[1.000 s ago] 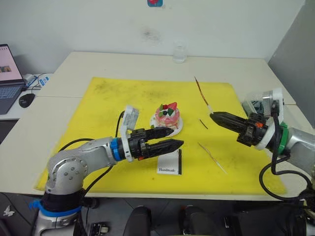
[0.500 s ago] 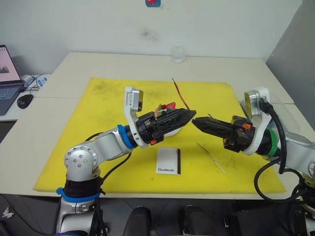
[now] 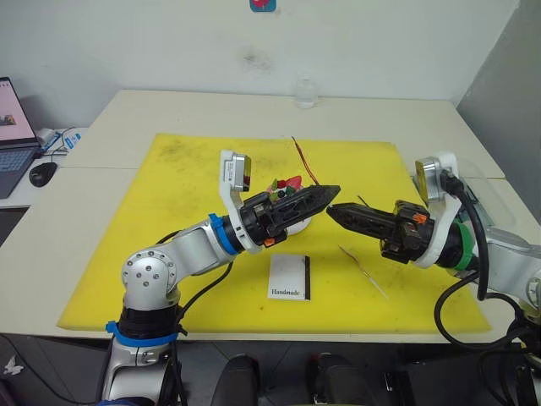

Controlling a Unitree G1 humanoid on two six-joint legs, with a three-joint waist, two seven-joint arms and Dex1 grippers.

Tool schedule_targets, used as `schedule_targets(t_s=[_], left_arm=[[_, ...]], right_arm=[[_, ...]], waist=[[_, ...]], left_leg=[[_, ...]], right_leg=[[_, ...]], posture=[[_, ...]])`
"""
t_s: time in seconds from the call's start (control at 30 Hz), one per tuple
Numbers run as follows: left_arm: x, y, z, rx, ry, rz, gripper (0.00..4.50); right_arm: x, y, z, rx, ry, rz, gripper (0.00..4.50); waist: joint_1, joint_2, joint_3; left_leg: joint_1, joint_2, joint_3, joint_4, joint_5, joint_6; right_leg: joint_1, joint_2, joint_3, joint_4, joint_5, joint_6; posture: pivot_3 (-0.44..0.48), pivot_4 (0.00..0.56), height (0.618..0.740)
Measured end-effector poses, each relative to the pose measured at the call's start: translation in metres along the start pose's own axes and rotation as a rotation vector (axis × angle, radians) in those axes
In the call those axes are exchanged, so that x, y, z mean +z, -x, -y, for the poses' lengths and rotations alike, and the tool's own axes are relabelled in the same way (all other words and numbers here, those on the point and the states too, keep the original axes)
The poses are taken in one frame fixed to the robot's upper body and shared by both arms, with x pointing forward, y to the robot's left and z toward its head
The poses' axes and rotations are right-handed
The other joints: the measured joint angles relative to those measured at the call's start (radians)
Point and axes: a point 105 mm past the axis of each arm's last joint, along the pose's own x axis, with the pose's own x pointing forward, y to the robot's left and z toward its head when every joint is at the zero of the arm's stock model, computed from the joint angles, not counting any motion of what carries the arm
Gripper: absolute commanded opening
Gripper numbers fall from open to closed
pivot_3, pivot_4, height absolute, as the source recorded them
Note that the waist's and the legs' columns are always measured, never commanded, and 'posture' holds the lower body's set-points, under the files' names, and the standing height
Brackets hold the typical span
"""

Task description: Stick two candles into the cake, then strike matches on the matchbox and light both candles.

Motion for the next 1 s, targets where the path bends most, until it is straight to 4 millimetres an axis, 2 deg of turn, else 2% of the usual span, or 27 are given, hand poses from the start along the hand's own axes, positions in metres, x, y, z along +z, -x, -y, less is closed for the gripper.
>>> schedule_targets(t_s=[0.37, 0.57, 0.7, 0.83, 1.0], left_arm=[[-0.003, -0.001, -0.002, 0.0, 0.012, -0.015, 0.04], [-0.003, 0.0, -0.002, -0.001, 0.011, -0.017, 0.01], [-0.004, -0.001, -0.001, -0.008, 0.003, -0.021, 0.0], [-0.001, 0.001, -0.003, 0.028, -0.057, -0.036, 0.0], [0.023, 0.017, -0.006, 0.152, -0.32, -0.096, 0.0]], right_arm=[[0.0, -0.001, -0.002, 0.009, 0.005, 0.005, 0.0], [0.0, -0.002, -0.002, 0.007, 0.01, 0.0, 0.0], [-0.004, -0.001, -0.002, 0.006, 0.011, -0.022, 0.9], [-0.006, 0.001, 0.002, -0.02, 0.068, -0.06, 2.35], [-0.012, 0.008, 0.014, -0.096, 0.259, -0.18, 4.15]], waist=[[0.0, 0.0, 0.0], [0.0, 0.0, 0.0], [0.0, 0.0, 0.0], [0.0, 0.0, 0.0], [0.0, 0.0, 0.0]], left_leg=[[0.0, 0.0, 0.0, 0.0, 0.0, 0.0], [0.0, 0.0, 0.0, 0.0, 0.0, 0.0], [0.0, 0.0, 0.0, 0.0, 0.0, 0.0], [0.0, 0.0, 0.0, -0.001, 0.0, 0.0], [0.0, 0.0, 0.0, -0.003, 0.0, 0.0]], right_leg=[[0.0, 0.0, 0.0, 0.0, 0.0, 0.0], [0.0, 0.0, 0.0, -0.001, 0.0, 0.0], [0.0, 0.0, 0.0, -0.001, 0.0, 0.0], [-0.001, 0.0, 0.0, -0.001, 0.0, 0.0], [-0.001, 0.001, 0.0, -0.002, -0.001, -0.001]], posture=[[0.0, 0.15, 0.74], [0.0, 0.15, 0.74], [0.0, 0.15, 0.74], [0.0, 0.15, 0.74], [0.0, 0.15, 0.74]])
